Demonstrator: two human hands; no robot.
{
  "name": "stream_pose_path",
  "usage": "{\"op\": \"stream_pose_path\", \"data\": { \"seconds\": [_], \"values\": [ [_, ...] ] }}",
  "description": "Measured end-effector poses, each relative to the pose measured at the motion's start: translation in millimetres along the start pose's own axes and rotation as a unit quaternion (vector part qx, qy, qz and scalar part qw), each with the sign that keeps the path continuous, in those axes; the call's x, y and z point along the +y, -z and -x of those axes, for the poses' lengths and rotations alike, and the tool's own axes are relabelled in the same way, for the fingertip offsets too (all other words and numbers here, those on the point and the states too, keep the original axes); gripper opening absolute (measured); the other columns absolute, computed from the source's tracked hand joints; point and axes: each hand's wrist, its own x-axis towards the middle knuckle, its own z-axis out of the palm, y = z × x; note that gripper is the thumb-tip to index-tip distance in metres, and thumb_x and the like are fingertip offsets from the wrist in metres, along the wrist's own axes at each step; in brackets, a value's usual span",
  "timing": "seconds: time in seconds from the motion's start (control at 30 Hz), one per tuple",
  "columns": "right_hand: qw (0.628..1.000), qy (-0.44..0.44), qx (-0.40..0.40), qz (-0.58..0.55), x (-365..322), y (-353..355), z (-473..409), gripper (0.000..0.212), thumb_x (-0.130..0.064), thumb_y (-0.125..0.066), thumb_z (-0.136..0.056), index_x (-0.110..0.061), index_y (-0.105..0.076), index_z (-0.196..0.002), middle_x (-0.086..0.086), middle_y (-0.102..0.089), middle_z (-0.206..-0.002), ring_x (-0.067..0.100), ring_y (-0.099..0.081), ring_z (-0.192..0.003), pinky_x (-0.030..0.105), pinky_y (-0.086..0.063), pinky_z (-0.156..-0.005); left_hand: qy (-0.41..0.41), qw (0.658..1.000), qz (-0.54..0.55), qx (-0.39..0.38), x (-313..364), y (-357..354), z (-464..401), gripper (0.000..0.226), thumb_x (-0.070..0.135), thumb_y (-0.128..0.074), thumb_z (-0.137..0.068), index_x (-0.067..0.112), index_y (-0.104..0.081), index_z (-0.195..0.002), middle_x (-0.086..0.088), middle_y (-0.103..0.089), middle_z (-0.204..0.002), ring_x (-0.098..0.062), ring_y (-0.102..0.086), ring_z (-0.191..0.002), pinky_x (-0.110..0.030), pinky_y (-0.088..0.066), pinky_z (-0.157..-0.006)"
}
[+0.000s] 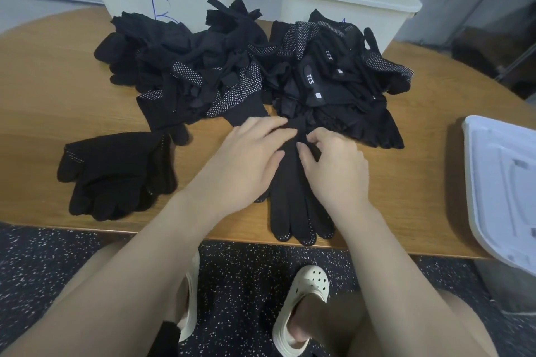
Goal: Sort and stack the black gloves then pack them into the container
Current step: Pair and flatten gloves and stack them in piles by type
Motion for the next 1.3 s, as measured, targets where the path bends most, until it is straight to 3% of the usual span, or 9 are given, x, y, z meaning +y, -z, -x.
{"op": "stream_pose_path", "data": {
  "seconds": [0.07,0.13,0.23,0.5,0.63,0.77,0.97,1.2,1.3],
  "values": [
    [1.000,0.013,-0.012,-0.012,2,3,1,0.028,-0.036,-0.063,-0.100,-0.018,-0.068,-0.122,0.003,-0.072,-0.117,0.026,-0.069,-0.106,0.040,-0.055,-0.080,0.003,0.996,0.016,-0.085,-2,-3,0,0.050,0.028,-0.043,-0.109,0.023,-0.037,-0.158,0.004,-0.030,-0.166,-0.014,-0.021,-0.155,-0.037,-0.017,-0.127],
    [0.999,0.023,-0.023,-0.026,5,8,3,0.029,-0.034,-0.065,-0.099,-0.019,-0.068,-0.124,0.000,-0.072,-0.111,0.023,-0.069,-0.103,0.041,-0.056,-0.082,0.009,0.992,0.000,-0.123,-3,-5,3,0.052,0.035,-0.033,-0.111,0.025,-0.026,-0.162,0.009,-0.016,-0.170,-0.008,-0.006,-0.157,-0.029,-0.003,-0.127],
    [0.996,0.018,-0.056,-0.073,15,16,7,0.028,-0.030,-0.070,-0.097,-0.021,-0.068,-0.122,-0.014,-0.061,-0.077,0.011,-0.062,-0.075,0.035,-0.055,-0.074,0.015,0.991,-0.032,-0.127,-3,-5,6,0.055,0.039,-0.027,-0.111,0.027,-0.019,-0.164,0.010,-0.006,-0.171,-0.006,0.001,-0.157,-0.027,0.004,-0.127],
    [0.966,-0.025,-0.150,-0.211,53,42,18,0.015,-0.025,-0.075,-0.094,-0.026,-0.070,-0.107,-0.005,-0.067,-0.064,0.003,-0.056,-0.057,0.024,-0.045,-0.065,0.029,0.988,-0.045,-0.144,-5,-3,10,0.071,0.063,-0.021,-0.102,0.031,-0.011,-0.165,0.012,0.002,-0.171,-0.004,0.008,-0.157,-0.030,0.006,-0.128],
    [0.958,-0.028,-0.164,-0.232,60,47,19,0.011,-0.021,-0.074,-0.094,-0.031,-0.070,-0.097,-0.006,-0.069,-0.068,0.004,-0.063,-0.065,0.025,-0.048,-0.074,0.027,0.990,-0.034,-0.136,-5,-3,11,0.080,0.073,-0.016,-0.097,0.030,-0.015,-0.164,0.011,-0.002,-0.172,-0.005,0.005,-0.157,-0.030,0.005,-0.128],
    [0.959,-0.033,-0.174,-0.220,58,50,22,0.014,-0.028,-0.075,-0.094,-0.026,-0.070,-0.080,-0.002,-0.069,-0.067,0.005,-0.056,-0.058,0.024,-0.049,-0.063,0.030,0.990,-0.030,-0.131,-3,-2,11,0.075,0.066,-0.025,-0.100,0.029,-0.017,-0.164,0.011,-0.004,-0.172,-0.005,0.004,-0.157,-0.029,0.005,-0.127],
    [0.963,-0.024,-0.213,-0.166,53,53,21,0.021,-0.025,-0.073,-0.094,-0.020,-0.068,-0.075,0.010,-0.067,-0.067,0.006,-0.048,-0.051,0.021,-0.045,-0.055,0.021,0.991,-0.034,-0.125,-6,-5,11,0.083,0.073,-0.019,-0.094,0.028,-0.021,-0.163,0.009,-0.009,-0.172,-0.006,0.000,-0.158,-0.030,0.001,-0.128],
    [0.967,-0.035,-0.202,-0.151,56,52,20,0.020,-0.025,-0.075,-0.091,-0.019,-0.068,-0.074,-0.001,-0.060,-0.060,0.004,-0.047,-0.050,0.022,-0.043,-0.054,0.026,0.991,-0.036,-0.129,-6,-5,11,0.086,0.077,-0.022,-0.091,0.029,-0.021,-0.163,0.010,-0.009,-0.172,-0.006,0.000,-0.158,-0.030,0.001,-0.128],
    [0.969,-0.034,-0.175,-0.168,55,55,22,0.021,-0.024,-0.078,-0.089,-0.018,-0.065,-0.075,-0.004,-0.055,-0.058,0.003,-0.046,-0.048,0.013,-0.037,-0.053,0.026,0.990,-0.037,-0.132,-6,-5,11,0.087,0.077,-0.021,-0.091,0.029,-0.021,-0.163,0.011,-0.009,-0.172,-0.006,0.001,-0.157,-0.030,0.002,-0.128]
  ]
}}
